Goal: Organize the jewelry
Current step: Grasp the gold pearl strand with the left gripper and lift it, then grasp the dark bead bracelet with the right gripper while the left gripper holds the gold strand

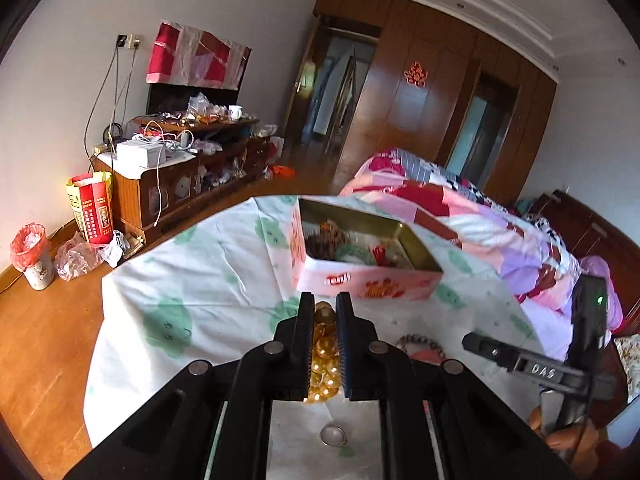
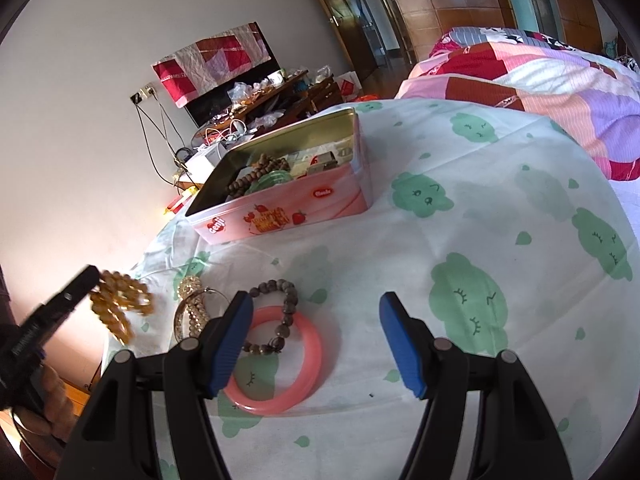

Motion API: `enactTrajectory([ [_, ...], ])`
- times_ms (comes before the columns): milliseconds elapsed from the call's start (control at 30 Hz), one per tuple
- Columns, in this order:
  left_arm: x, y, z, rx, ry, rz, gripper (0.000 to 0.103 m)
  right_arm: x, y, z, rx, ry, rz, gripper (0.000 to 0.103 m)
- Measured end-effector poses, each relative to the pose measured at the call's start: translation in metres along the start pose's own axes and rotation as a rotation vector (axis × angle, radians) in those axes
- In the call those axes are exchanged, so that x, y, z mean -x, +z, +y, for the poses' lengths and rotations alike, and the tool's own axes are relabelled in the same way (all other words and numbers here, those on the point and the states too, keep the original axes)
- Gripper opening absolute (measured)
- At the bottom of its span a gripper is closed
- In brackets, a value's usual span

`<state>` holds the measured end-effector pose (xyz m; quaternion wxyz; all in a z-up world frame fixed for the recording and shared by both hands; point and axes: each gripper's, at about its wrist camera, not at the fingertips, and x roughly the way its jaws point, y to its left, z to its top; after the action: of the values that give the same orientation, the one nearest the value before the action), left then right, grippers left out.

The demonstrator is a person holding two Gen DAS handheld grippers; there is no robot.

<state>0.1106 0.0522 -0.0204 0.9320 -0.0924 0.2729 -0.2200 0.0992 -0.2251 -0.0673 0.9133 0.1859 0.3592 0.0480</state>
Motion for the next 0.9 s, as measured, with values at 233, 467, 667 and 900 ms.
enactTrajectory([
  [233, 0.008, 0.009, -0.002, 0.006, -0.012, -0.033, 0.01, -0.008, 0.005, 0.013, 0.082, 0.0, 0.031, 0.065],
  [467, -0.002, 0.004, -0.005, 0.002, -0.001, 0.004, 0.01, -0.038, 0.019, 0.03, 0.177, -0.022, 0.138, 0.044],
  [667, 0.0, 0.004, -0.005, 0.0, 0.0, 0.01, 0.01, -0.055, 0.009, 0.037, 0.21, -0.015, 0.191, 0.013],
  [900, -0.002, 0.003, -0.007, 0.011, -0.01, 0.01, 0.01, -0.027, 0.017, 0.039, 0.191, 0.044, 0.076, 0.012],
])
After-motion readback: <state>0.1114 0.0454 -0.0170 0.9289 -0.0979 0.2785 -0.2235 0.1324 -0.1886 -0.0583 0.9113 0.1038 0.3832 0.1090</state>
